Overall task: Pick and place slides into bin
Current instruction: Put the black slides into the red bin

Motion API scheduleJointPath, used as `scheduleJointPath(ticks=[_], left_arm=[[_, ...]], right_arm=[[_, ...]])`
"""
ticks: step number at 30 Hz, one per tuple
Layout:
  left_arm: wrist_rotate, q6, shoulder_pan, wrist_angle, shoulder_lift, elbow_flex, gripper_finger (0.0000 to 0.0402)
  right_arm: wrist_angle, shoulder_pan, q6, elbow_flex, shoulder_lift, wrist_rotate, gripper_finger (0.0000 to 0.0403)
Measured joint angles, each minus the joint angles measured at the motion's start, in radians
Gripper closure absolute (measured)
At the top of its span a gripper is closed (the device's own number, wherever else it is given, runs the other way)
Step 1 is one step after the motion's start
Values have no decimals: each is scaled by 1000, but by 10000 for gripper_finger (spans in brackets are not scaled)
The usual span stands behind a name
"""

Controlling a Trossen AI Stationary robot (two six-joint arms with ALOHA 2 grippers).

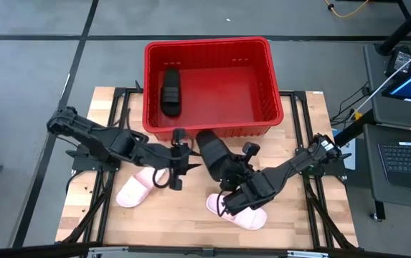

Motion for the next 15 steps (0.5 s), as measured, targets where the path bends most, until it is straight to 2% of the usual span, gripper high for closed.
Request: scheduleJointPath(ticks=[4,9,15], left_arm=[[-85,-73,-14,-75,62,81,281],[-84,-117,-19,-139,137,159,281],[-88,-100,-33,-149,172,221,281]], right_arm=[[0,-4,0,1,0,4,394],[0,0,-1,1,0,5,394],[3,41,-88,3,0,-4,394]])
